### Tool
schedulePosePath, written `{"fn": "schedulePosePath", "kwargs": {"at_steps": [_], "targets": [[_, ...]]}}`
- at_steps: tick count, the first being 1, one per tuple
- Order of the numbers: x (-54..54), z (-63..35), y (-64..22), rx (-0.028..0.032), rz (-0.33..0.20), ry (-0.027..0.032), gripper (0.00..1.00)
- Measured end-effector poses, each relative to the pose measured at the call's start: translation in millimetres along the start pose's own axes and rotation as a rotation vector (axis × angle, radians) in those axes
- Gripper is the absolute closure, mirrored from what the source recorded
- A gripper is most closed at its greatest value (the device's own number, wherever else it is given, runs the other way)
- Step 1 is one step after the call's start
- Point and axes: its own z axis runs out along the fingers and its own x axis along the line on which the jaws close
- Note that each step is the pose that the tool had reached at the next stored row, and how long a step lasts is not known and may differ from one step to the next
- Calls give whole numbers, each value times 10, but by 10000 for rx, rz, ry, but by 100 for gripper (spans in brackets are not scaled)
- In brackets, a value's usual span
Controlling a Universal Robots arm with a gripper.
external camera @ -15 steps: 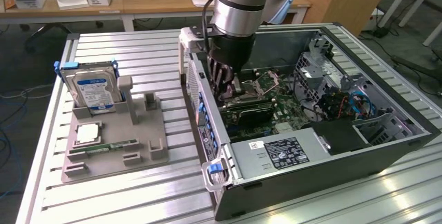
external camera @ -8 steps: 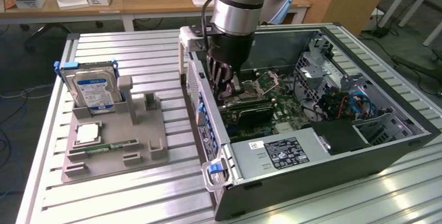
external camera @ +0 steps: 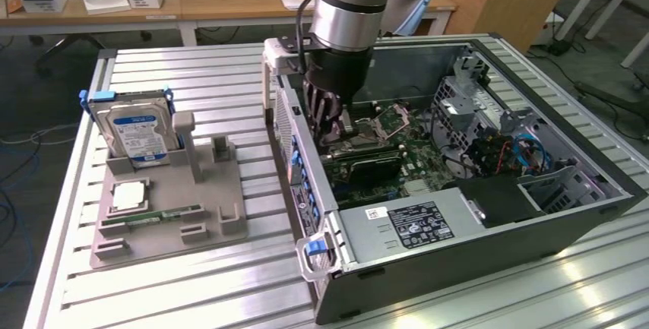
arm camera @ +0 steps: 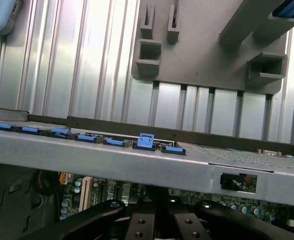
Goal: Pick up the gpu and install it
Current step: 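Press down on the gpu until it lock into place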
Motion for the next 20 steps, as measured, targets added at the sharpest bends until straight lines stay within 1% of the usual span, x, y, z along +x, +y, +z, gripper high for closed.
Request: {"fn": "schedulePosePath", "kwargs": {"at_steps": [4,6,9,12,15,20], "targets": [[2,0,-11,2,-8,2,90],[4,-3,-37,-6,-10,2,90],[12,-9,-113,-28,-22,-1,90],[21,-15,-198,-37,-33,-1,90],[28,-15,-278,-37,-41,1,90],[14,4,-374,-28,-69,3,90]]}}
